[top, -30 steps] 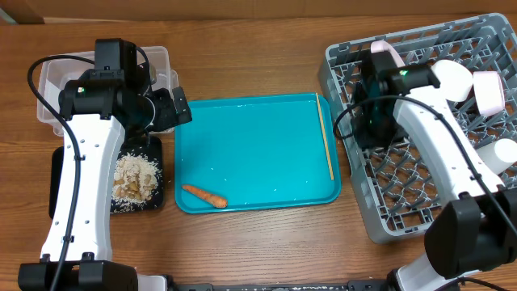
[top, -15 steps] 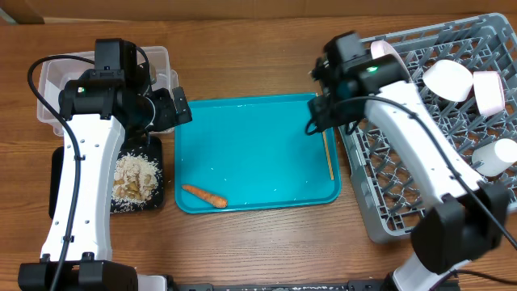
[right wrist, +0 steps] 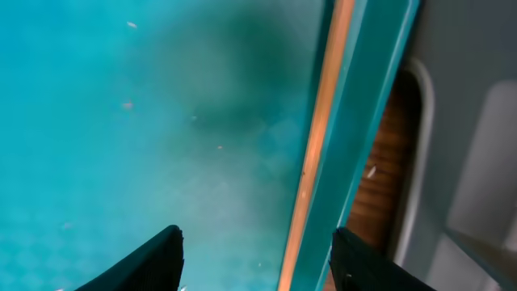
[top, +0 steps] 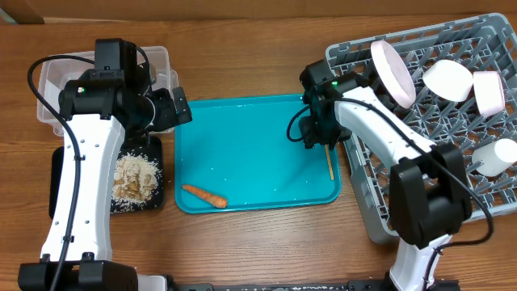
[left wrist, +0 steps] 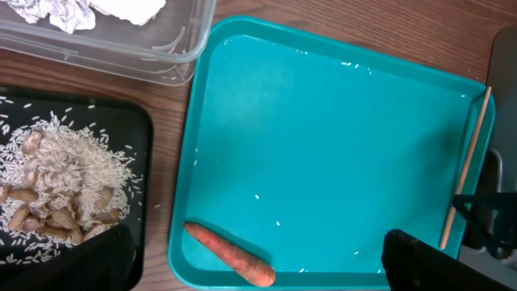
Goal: Sort waste into correct bins and load items into the dishwasher
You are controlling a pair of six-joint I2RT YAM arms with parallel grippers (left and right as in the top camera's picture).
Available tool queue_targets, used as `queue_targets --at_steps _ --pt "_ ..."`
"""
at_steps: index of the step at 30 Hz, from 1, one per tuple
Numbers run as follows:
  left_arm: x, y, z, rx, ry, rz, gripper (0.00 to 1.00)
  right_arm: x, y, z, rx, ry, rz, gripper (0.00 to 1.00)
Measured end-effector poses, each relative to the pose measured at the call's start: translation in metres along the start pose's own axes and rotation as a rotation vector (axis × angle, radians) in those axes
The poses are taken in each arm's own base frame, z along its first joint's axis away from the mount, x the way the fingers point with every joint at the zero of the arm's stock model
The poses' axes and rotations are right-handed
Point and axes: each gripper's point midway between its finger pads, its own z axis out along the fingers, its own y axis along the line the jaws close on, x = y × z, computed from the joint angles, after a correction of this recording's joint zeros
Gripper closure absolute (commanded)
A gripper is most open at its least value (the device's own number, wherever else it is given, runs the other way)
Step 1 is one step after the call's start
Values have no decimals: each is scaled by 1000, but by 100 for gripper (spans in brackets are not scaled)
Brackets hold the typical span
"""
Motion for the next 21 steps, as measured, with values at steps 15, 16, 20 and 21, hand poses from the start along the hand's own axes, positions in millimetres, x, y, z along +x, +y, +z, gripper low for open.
queue_targets --at_steps 15,16,20,21 --pt "0 0 0 0 0 0 1 16 1 41 5 67 28 55" --pt "0 0 0 0 0 0 1 17 2 41 -1 70 30 60" --pt "0 0 0 0 0 0 0 18 4 42 -16 75 31 75" --pt "0 0 0 0 0 0 1 18 4 42 -16 76 35 80"
